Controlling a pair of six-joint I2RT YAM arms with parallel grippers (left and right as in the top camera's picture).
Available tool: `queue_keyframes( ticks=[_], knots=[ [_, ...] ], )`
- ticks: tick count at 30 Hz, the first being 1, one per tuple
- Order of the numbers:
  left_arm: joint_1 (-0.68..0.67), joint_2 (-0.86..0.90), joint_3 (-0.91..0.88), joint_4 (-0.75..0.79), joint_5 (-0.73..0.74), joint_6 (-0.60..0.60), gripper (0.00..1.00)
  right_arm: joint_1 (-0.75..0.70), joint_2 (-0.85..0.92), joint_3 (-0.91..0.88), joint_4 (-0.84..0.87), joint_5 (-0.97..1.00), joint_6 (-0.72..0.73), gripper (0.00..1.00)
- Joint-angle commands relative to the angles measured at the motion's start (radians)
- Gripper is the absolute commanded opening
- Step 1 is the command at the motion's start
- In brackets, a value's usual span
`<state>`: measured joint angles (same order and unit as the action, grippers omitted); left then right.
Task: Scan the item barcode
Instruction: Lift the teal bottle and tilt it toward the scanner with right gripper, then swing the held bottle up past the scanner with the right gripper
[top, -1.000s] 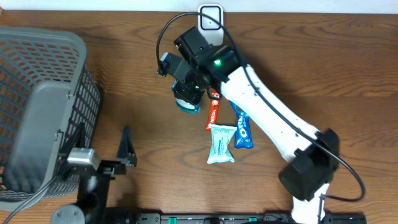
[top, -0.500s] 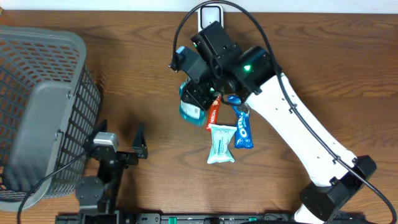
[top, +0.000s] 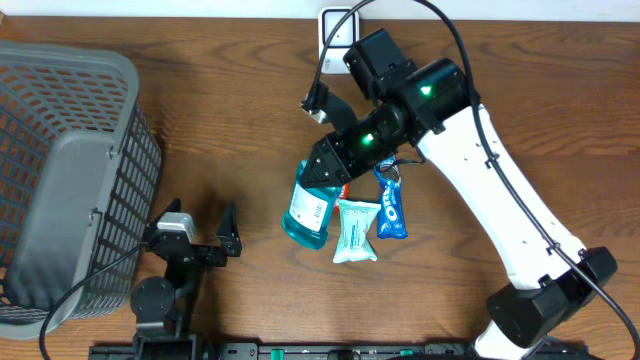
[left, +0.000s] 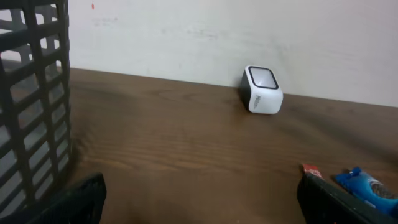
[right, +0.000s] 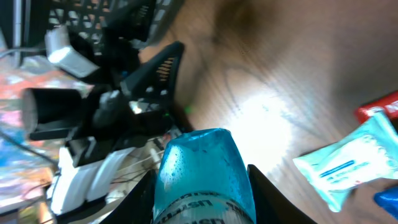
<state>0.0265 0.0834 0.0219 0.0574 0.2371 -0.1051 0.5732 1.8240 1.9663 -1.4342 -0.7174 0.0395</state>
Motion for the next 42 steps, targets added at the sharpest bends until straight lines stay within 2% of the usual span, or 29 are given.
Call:
queue_keyframes(
  ticks=[1,14,20,42],
  knots=[
    [0.006,-0.001,-0.018,0.012,-0.021,-0.005,0.98,-0.009,-0.034,0.032,-0.011,-0.143,0.015,0.01],
    [0.006,-0.001,-0.018,-0.021,-0.02,-0.005,0.98,-0.01,-0.034,0.032,-0.018,-0.245,0.008,0.01],
    [0.006,-0.001,-0.018,-0.085,-0.021,-0.005,0.98,-0.01,-0.034,0.032,-0.018,-0.246,0.004,0.01],
    [0.006,0.0,-0.018,-0.106,-0.021,-0.005,0.98,-0.027,-0.034,0.032,-0.026,-0.283,-0.034,0.01]
  ],
)
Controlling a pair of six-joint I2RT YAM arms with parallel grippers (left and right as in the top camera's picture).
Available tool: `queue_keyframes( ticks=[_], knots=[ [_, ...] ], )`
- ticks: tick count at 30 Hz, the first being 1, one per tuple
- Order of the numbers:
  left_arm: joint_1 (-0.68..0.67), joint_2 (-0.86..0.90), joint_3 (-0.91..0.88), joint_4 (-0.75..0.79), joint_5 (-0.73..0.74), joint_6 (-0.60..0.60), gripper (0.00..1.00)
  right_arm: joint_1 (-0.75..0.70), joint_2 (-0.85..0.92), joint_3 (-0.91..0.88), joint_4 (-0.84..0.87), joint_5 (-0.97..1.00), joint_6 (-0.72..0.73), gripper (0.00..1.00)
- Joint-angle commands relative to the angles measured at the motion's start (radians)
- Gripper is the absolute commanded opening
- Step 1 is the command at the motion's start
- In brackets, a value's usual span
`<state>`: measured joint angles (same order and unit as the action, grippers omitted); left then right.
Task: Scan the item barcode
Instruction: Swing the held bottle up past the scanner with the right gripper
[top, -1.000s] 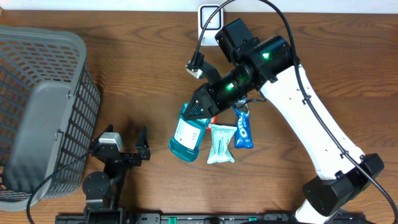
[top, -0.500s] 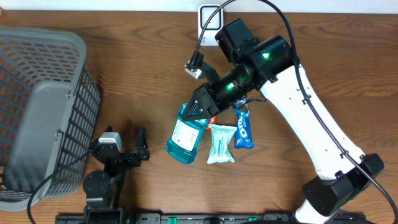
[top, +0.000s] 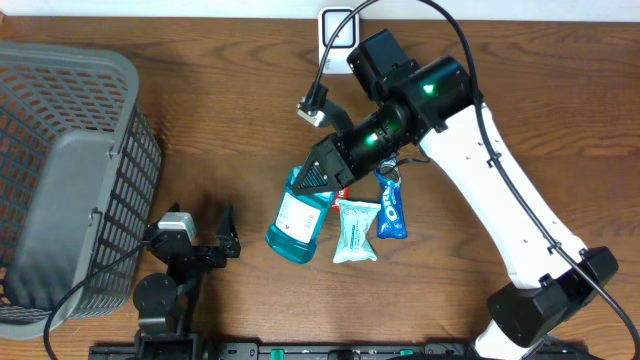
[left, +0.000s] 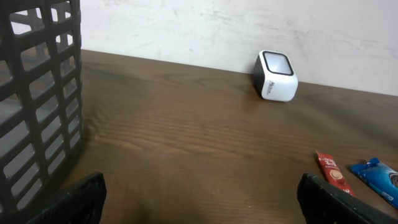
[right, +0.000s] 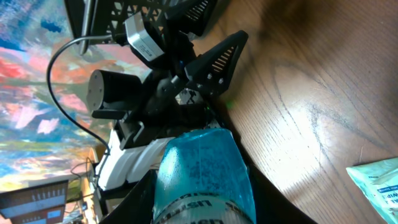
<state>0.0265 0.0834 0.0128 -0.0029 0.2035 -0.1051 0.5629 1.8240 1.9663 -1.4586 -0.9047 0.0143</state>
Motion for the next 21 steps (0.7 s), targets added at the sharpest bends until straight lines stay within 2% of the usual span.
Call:
queue_keyframes(
  ticks=[1,8,17,21],
  knots=[
    [0.006,0.0,-0.009,-0.046,0.013,-0.005,0.98,-0.021,-0.034,0.032,-0.003,-0.096,-0.008,0.01],
    [0.006,0.0,-0.009,-0.046,0.013,-0.005,0.98,-0.049,-0.034,0.032,-0.001,-0.027,-0.027,0.01],
    [0.006,0.0,-0.009,-0.046,0.013,-0.005,0.98,-0.053,-0.034,0.032,0.027,0.606,-0.026,0.01],
    [0.006,0.0,-0.009,-0.046,0.013,-0.005,0.98,-0.052,-0.029,0.031,0.119,0.911,-0.02,0.01]
  ],
)
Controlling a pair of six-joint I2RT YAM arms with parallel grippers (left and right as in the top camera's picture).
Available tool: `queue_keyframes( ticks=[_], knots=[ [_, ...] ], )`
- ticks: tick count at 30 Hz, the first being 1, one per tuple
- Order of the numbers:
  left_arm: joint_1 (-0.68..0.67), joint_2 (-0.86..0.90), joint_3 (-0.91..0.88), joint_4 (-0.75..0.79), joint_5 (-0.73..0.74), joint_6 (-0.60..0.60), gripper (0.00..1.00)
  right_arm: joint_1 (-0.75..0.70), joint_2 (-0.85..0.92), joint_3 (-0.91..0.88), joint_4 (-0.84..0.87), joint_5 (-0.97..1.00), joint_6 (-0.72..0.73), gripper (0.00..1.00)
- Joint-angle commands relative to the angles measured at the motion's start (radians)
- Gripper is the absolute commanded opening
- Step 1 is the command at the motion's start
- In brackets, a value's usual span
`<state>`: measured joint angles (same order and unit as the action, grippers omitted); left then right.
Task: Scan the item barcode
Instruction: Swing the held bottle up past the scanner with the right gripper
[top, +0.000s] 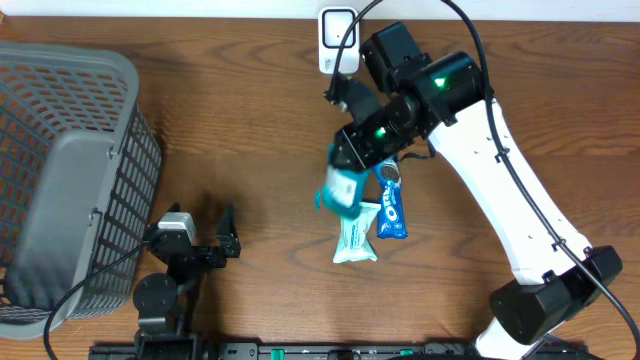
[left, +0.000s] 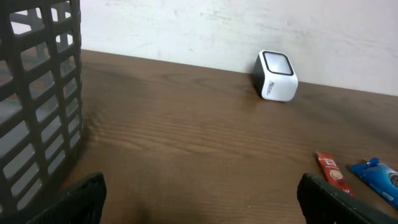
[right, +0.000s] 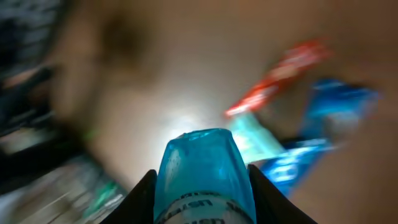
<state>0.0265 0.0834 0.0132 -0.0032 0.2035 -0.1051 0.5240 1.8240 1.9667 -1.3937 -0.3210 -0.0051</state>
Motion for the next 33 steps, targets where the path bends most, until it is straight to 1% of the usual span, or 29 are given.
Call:
queue_keyframes(
  ticks=[1,3,6,11,18,23,27,30,33],
  knots=[
    [0.006,0.0,-0.009,-0.046,0.013,-0.005,0.98,-0.014,-0.024,0.03,0.086,0.378,0.001,0.01],
    [0.006,0.0,-0.009,-0.046,0.013,-0.005,0.98,-0.014,-0.006,0.03,0.157,0.441,-0.042,0.01],
    [0.006,0.0,-0.009,-0.046,0.013,-0.005,0.98,-0.014,0.027,0.03,0.264,0.47,-0.129,0.01],
    [0.006,0.0,-0.009,-0.046,0.013,-0.005,0.98,-0.016,0.096,0.03,0.48,0.54,-0.245,0.06],
    [0.006,0.0,-0.009,-0.046,0.013,-0.005,0.98,-0.018,0.253,0.03,0.837,0.752,-0.456,0.03],
    [0.006,0.0,-0.009,-0.046,0.013,-0.005,0.98,-0.019,0.368,0.03,1.149,0.916,-0.628,0.02],
    [0.006,0.0,-0.009,-0.045,0.013,-0.005,0.98,-0.019,0.439,0.03,1.328,0.925,-0.736,0.07],
    [0.006,0.0,-0.009,-0.046,0.013,-0.005,0.98,-0.018,0.476,0.03,1.418,0.924,-0.772,0.08],
    [0.006,0.0,-0.009,-0.046,0.013,-0.005,0.98,-0.017,0.503,0.03,1.475,0.914,-0.775,0.07]
  ],
)
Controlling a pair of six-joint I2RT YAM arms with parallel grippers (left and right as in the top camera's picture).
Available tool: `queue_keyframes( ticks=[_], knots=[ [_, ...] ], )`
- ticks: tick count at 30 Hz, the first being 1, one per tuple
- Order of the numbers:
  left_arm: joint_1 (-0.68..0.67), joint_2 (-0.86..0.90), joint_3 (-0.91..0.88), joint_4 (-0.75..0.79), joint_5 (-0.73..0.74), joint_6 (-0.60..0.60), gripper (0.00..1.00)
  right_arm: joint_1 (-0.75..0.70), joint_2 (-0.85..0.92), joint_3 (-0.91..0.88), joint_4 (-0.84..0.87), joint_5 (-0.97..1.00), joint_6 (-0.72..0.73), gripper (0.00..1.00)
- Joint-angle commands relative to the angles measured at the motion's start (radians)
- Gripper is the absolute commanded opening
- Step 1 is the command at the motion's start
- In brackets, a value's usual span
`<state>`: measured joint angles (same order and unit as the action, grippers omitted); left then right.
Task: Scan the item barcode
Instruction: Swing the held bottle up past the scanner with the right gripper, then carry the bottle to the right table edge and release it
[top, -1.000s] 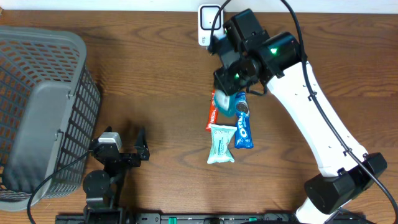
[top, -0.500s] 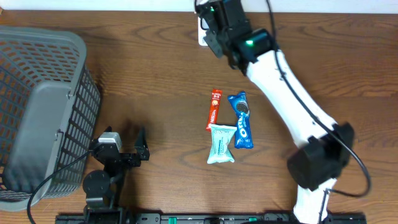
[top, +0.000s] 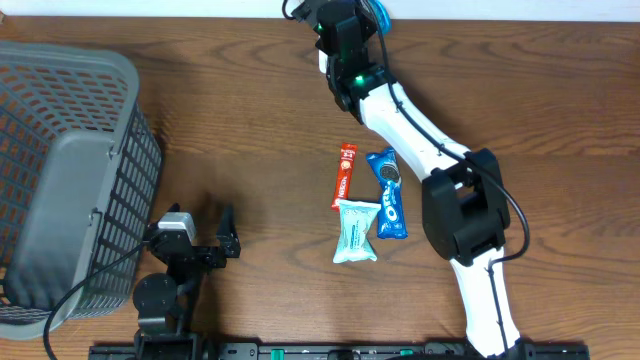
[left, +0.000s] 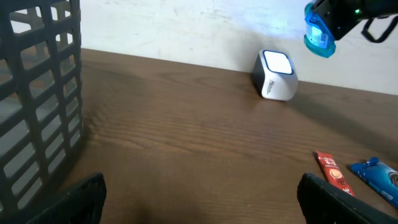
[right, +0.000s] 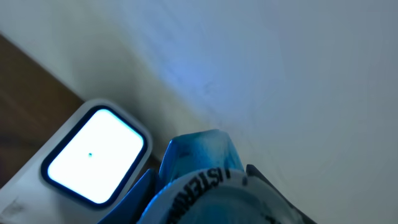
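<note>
My right gripper (right: 202, 180) is shut on a blue mouthwash bottle (right: 199, 152), which hangs in the air at the back of the table next to the wall. The left wrist view shows the bottle (left: 318, 34) above and right of the white scanner (left: 275, 84). The scanner's lit window (right: 93, 155) sits just left of the bottle. From overhead, the bottle (top: 375, 12) shows at the top edge, and the arm hides most of the scanner (top: 322, 62). My left gripper (left: 200, 186) rests open near the front edge, holding nothing.
A red sachet (top: 344, 175), a blue Oreo pack (top: 388, 192) and a pale wipes pack (top: 355, 230) lie mid-table. A grey mesh basket (top: 60, 170) fills the left side. The white wall runs right behind the scanner.
The right gripper, still holding the bottle, was above the packs mid-table and is now at the back edge beside the scanner. The left arm has not moved.
The right gripper first held the bottle low, beside the wipes pack. Then the bottle was tilted out toward the front left. Then it was raised above the packs, and now it hangs by the scanner at the wall. The left gripper stayed open throughout.
</note>
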<state>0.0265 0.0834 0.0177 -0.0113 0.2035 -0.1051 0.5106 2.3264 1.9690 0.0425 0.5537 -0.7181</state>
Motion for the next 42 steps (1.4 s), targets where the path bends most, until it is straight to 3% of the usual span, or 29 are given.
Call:
queue_keyframes(
  ticks=[1,11,25,35,39,42],
  knots=[
    [0.006,0.0,-0.014,-0.038,0.013,-0.005,0.97,-0.001,0.011,0.028,0.05,0.036,-0.061,0.07],
    [0.006,0.0,-0.014,-0.038,0.013,-0.005,0.98,0.009,0.024,0.03,0.06,0.055,-0.029,0.04],
    [0.006,0.0,-0.014,-0.038,0.013,-0.005,0.98,-0.004,-0.052,0.073,-0.153,0.465,0.04,0.05],
    [0.006,0.0,-0.014,-0.038,0.013,-0.005,0.98,-0.18,-0.206,0.073,-0.713,0.49,0.482,0.05],
    [0.006,0.0,-0.014,-0.038,0.013,-0.005,0.98,-0.324,-0.245,0.073,-0.935,0.32,0.664,0.03],
    [0.006,0.0,-0.014,-0.038,0.013,-0.005,0.98,-0.459,-0.247,0.073,-1.025,0.145,0.721,0.01]
  ],
)
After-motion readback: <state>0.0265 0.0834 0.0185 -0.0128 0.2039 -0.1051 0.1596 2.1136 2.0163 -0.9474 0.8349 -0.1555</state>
